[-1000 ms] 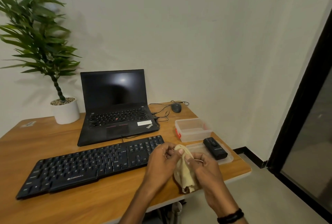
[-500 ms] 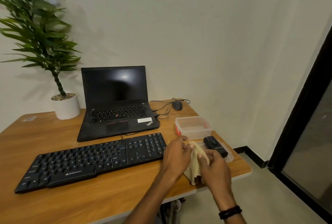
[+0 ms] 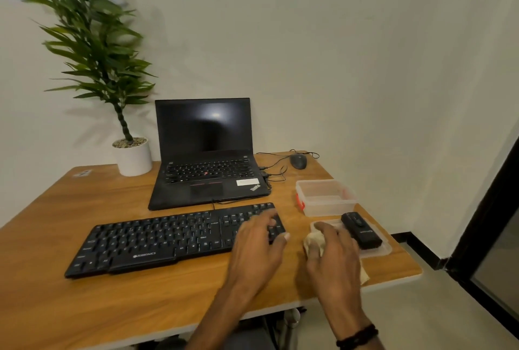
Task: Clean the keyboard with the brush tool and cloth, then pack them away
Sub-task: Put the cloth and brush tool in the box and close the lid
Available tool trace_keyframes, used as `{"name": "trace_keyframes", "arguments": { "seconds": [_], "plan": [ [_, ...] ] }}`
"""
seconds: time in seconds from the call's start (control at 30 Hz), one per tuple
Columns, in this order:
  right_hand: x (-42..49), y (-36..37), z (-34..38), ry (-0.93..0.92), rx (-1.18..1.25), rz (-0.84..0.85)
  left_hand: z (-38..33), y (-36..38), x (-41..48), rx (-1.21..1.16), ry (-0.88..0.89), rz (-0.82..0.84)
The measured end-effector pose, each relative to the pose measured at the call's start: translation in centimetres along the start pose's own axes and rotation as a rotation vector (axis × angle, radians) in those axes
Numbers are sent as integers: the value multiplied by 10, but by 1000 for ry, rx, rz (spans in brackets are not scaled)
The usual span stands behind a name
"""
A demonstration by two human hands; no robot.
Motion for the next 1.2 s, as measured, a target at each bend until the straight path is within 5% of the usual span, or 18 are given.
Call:
{"name": "trace_keyframes", "arguments": {
  "seconds": [0.2,0.37,0.53,0.9,1.2],
  "plan": [
    [-4,59,74,-220,64,269,109,-144,-26,326,-446,-181],
    [12,121,145,-449,82,562,192,-207,-63,328,-741,-179],
    [47,172,181,-602,-79,667,212,-196,-70,334,-729,-230],
    [66,213,179,-582,-162,724,206,-183,-63,340,-684,-301],
    [83,205,171,-686,-139,511,191,-159,-38,376,-655,-292]
  ]
}}
Point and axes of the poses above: each hand's wrist, its own x-axis towards the middle knuckle, its own y-axis out of the palm, z = x × y, the point moved 9 cm from there along x, towards the middle knuckle
